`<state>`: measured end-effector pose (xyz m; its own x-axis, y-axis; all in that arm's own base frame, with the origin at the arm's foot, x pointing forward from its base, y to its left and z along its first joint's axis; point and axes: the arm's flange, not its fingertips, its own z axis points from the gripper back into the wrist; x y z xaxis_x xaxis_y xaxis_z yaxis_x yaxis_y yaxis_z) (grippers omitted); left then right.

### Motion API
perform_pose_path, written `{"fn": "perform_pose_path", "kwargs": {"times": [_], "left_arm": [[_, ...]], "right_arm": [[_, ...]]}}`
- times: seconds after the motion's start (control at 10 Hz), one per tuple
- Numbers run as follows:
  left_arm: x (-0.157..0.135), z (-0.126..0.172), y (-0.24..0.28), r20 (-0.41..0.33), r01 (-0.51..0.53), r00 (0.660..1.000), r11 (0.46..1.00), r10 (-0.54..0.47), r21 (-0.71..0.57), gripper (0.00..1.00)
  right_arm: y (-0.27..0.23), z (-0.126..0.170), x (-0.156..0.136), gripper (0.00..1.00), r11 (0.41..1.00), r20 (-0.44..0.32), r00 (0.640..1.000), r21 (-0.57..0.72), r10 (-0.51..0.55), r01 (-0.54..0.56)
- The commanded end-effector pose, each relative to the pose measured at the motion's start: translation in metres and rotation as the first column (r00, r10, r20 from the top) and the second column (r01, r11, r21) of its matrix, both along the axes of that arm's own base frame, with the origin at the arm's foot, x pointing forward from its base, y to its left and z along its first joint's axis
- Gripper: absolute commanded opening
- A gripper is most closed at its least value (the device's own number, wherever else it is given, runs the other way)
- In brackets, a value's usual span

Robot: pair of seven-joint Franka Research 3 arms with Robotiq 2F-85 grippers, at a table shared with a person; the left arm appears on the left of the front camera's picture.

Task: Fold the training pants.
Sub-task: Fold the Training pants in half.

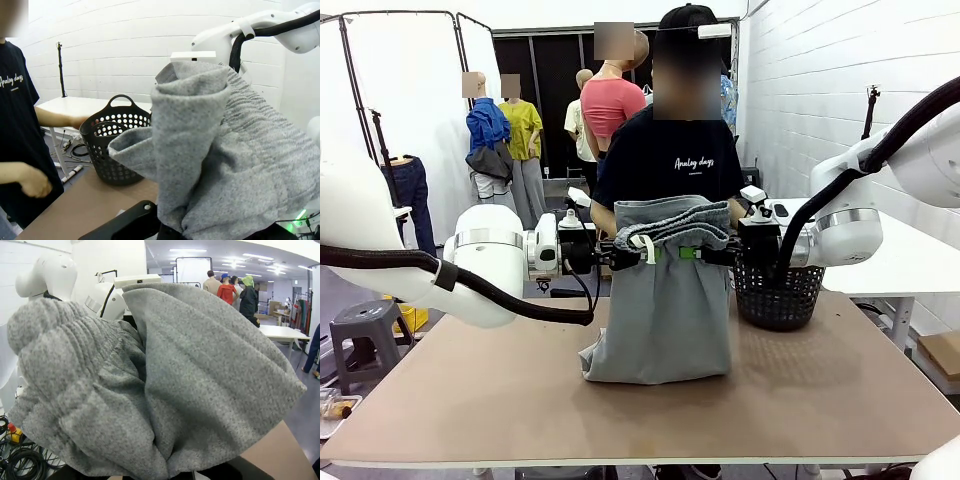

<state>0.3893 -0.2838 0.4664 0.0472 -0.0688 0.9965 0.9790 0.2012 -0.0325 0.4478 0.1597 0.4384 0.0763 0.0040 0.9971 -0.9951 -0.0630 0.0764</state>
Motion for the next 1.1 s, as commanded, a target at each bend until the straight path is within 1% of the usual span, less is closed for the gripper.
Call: {"fn": "perform_pose_path", "kwargs": {"times": [0.0,1.0], "left_arm": [[-0.0028,0.003,-0.0024,0.01,-0.004,1.0,1.0,0.004,0.01,0.0],[-0.0028,0.003,-0.0024,0.01,-0.004,1.0,1.0,0.004,0.01,0.0]], "right_arm": [[0.0002,0.0013,-0.003,0.0,1.0,0.003,1.0,0.018,0.003,-0.003],[0.0002,0.0013,-0.003,0.0,1.0,0.003,1.0,0.018,0.003,-0.003]]}}
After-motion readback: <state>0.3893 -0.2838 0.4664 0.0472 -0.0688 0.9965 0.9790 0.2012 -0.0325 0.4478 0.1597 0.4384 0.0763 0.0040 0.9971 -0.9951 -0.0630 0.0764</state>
